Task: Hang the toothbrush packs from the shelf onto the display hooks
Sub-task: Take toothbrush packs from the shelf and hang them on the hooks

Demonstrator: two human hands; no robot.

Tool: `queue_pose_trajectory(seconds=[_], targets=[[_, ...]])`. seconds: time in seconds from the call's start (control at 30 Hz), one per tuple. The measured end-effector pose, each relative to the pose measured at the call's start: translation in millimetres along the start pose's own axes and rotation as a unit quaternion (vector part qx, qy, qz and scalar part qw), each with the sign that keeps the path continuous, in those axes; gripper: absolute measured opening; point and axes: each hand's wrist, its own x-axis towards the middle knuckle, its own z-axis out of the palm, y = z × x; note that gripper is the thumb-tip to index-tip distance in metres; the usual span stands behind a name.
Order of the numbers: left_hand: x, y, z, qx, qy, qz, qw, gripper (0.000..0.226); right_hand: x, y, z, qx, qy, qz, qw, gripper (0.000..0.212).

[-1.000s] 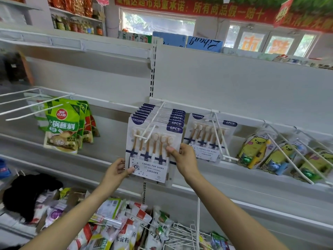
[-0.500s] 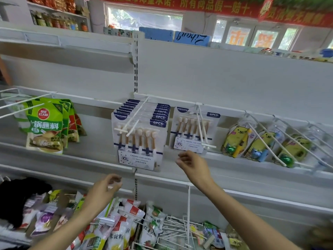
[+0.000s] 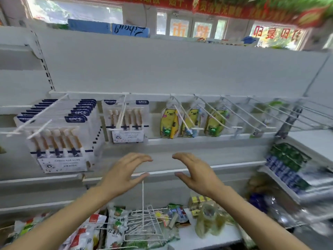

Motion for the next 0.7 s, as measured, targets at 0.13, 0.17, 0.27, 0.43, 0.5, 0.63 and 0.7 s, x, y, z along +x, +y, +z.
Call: queue_pose_trajectory(seconds=[0.13, 0.17, 0.27, 0.43, 0.5, 0.63, 0.7], targets=[[50, 54, 33, 0.012, -0.001, 0.058, 0.998, 0.045, -49, 51, -34, -0.008, 0.024, 0.022, 0.999, 0.054], [61, 71, 42, 0.014, -0.001, 0.071, 0.997, 0.045, -62, 66, -42, -0.010, 0.028, 0.024, 0.999, 0.054], [95, 121, 73, 0.014, -0.009, 0.104, 0.994, 0.045, -102, 111, -71, -0.019, 0.035, 0.038, 0.998, 0.054], [151, 212, 123, -0.004, -0.006, 0.136, 0.991, 0.046, -168, 186, -123, -0.028, 0.040, 0.065, 0.997, 0.056], [172, 247, 143, -0.011, -0.005, 0.148, 0.989, 0.047, -191, 216, -143, -0.035, 0.039, 0.073, 0.996, 0.057], [211, 306, 180, -0.016, -0.003, 0.154, 0.988, 0.049, -233, 271, -180, -0.039, 0.043, 0.092, 0.994, 0.057], [230, 331, 199, -0.020, -0.008, 0.160, 0.987, 0.050, -251, 298, -194, -0.046, 0.044, 0.100, 0.993, 0.058]])
